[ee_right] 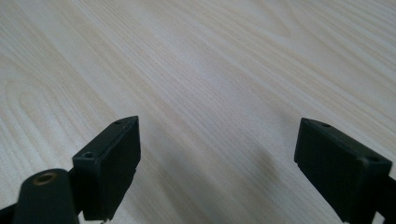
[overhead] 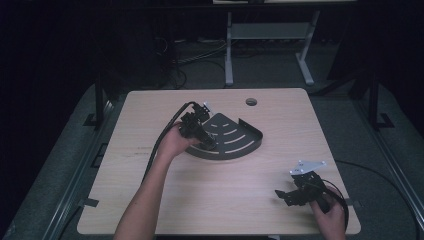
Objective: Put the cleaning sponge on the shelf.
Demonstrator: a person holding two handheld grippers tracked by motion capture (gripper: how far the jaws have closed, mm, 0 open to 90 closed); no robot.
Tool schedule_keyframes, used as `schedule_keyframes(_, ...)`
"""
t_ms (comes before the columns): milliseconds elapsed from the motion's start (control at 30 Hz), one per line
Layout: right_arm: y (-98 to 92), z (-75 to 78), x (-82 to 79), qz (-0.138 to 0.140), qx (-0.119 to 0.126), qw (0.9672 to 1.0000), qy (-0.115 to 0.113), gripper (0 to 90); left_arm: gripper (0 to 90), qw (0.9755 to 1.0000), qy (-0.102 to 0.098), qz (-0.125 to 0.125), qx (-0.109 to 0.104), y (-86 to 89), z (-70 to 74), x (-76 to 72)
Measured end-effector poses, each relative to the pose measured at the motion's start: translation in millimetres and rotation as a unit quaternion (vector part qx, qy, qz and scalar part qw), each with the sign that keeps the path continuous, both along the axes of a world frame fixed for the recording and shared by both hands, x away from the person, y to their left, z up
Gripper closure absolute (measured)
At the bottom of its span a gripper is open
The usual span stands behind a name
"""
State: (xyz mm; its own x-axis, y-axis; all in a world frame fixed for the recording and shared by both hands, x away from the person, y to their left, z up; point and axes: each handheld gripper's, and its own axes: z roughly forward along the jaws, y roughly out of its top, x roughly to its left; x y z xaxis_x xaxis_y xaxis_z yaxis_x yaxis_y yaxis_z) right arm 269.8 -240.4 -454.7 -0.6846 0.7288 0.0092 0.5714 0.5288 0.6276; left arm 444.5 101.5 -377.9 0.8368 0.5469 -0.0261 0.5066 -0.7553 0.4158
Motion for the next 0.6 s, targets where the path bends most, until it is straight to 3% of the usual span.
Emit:
schedule_keyframes(400,-0.2,-0.3,0.7,-0.002,-0.001,1.0,0.002,14.1,20.9,0.9999,-0.01,-0.002,-0.014,10.6,6.5,-22.4)
schedule_keyframes(600,0.8,-0.3,0.6,-0.001,-0.002,1.0,0.001,14.1,20.9,0.9998,-0.014,-0.002,-0.011,17.9,11.4,-34.4)
